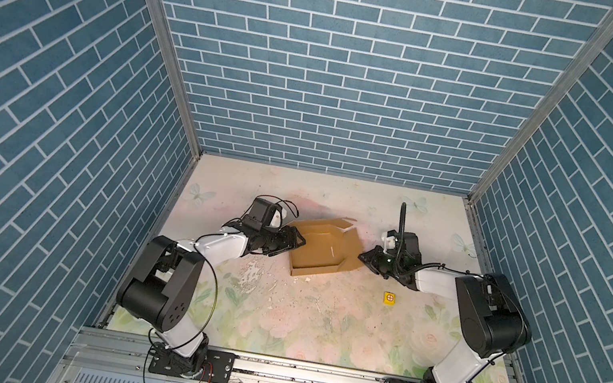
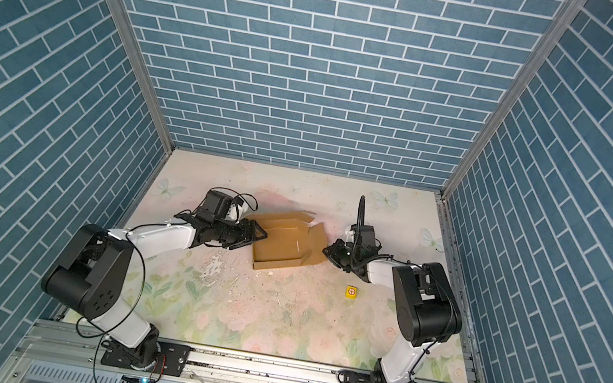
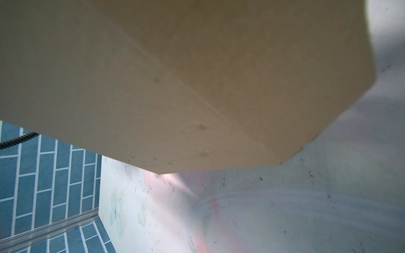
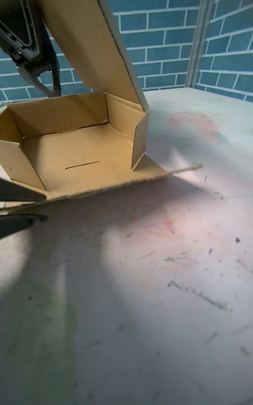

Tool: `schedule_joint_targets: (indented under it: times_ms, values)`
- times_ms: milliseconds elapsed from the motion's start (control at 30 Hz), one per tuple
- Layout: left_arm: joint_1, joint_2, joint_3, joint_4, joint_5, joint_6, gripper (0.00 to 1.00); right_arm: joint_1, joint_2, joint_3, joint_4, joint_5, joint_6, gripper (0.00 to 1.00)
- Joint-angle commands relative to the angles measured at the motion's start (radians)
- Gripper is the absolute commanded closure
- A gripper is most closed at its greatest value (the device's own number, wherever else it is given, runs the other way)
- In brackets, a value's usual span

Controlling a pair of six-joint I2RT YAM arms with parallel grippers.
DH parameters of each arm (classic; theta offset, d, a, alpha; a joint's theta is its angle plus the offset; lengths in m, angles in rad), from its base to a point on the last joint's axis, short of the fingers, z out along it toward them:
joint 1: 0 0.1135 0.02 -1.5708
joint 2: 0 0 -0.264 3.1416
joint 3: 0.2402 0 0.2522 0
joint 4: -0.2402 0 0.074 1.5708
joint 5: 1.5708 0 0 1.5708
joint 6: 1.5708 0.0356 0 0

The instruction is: Fold the paper box

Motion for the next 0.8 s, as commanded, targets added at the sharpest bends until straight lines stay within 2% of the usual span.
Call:
schedule_joint_targets:
  times_ms: [0,67,300,533,633,767]
  values:
    - [0.004,0.018,0.022,-0.005,0.017,0.007,0.29,0.010,-0.027,-0.012,0.049,-0.037,-0.026,0.97]
    - [0.004,0.024,0.021,0.004,0.020,0.003,0.28,0.013,-0.038,-0.014,0.041,-0.045,-0.041,1.00]
    - [0.001,0.034,0.045,0.002,0.046,-0.002,0.26,0.067,-0.102,-0.021,0.009,-0.019,-0.099,1.00]
    - [0.029,-0.001,0.077,-0.078,0.041,0.053,0.16,0.103,-0.157,-0.019,-0.078,0.058,-0.210,1.00]
    - [0.048,-0.027,0.079,-0.129,0.030,0.105,0.13,0.103,-0.172,-0.009,-0.151,0.108,-0.247,1.00]
    - [0.073,-0.064,0.109,-0.223,0.008,0.217,0.11,0.101,-0.198,-0.031,-0.139,0.119,-0.278,1.00]
